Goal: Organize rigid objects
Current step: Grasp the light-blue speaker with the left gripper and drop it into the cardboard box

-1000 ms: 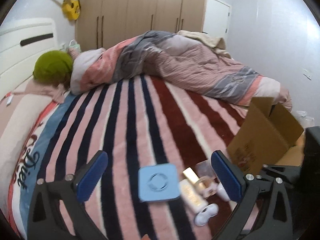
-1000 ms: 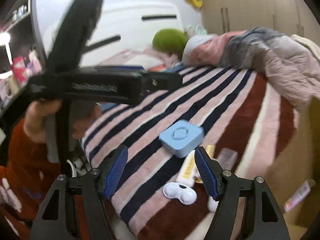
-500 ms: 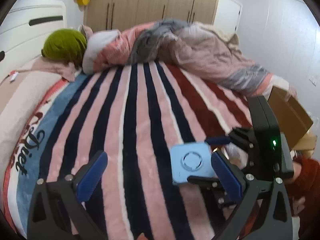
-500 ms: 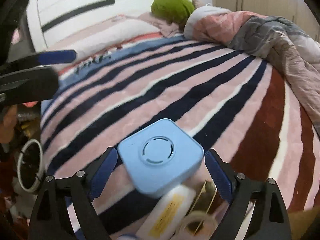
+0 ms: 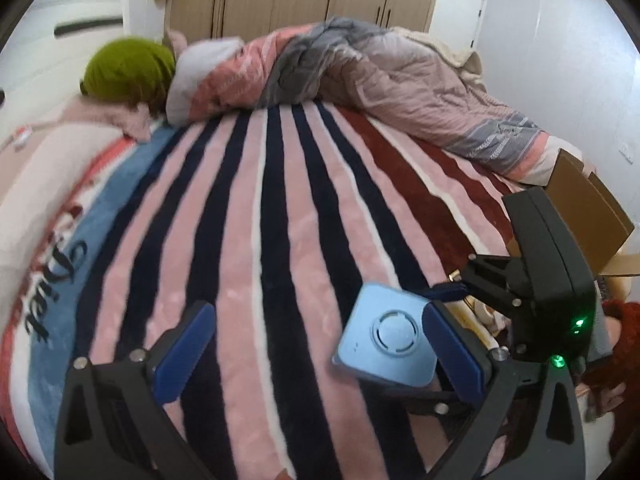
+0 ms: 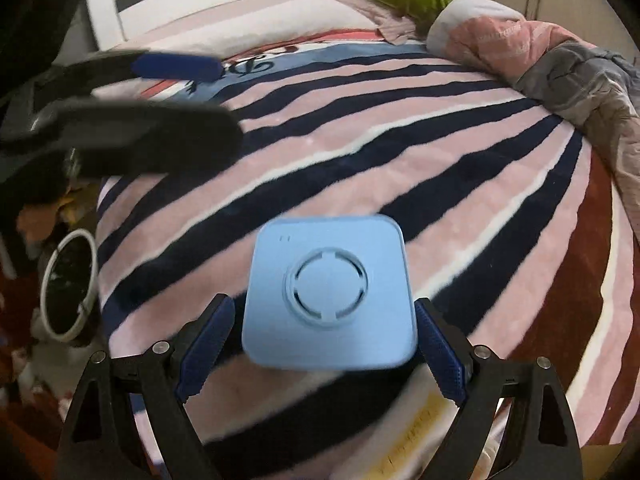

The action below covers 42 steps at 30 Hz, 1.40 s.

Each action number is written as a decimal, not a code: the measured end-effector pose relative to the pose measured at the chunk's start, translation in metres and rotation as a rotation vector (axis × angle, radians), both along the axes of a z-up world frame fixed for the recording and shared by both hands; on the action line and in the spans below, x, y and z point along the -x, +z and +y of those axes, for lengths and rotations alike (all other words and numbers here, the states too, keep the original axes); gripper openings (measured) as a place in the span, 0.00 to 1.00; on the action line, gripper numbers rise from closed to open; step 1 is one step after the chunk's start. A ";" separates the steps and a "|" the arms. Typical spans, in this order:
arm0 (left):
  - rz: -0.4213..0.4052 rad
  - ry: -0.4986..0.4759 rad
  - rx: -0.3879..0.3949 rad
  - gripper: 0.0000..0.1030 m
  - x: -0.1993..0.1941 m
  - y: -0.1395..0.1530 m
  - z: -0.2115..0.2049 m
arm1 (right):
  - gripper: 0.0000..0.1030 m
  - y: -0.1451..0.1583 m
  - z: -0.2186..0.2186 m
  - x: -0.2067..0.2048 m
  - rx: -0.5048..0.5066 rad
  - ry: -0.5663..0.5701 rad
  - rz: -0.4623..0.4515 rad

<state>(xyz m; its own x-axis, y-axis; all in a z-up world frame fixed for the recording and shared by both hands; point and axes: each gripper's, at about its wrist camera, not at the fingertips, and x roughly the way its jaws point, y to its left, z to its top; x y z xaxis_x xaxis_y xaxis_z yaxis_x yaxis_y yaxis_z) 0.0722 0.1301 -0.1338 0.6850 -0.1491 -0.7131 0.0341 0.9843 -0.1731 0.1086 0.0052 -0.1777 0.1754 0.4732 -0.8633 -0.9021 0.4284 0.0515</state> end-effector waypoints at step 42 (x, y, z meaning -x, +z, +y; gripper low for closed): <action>0.025 -0.653 0.236 0.77 -0.110 0.116 -0.305 | 0.77 0.169 -0.279 -0.023 -0.256 -0.556 -0.157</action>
<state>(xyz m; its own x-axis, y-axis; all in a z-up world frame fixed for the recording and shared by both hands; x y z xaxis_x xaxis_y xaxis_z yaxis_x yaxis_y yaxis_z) 0.1824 -0.1745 -0.0174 0.3863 -0.6784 -0.6249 0.5997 0.6995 -0.3886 0.1316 -0.2737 -0.0091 0.5703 0.4629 -0.6786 -0.5530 0.8272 0.0996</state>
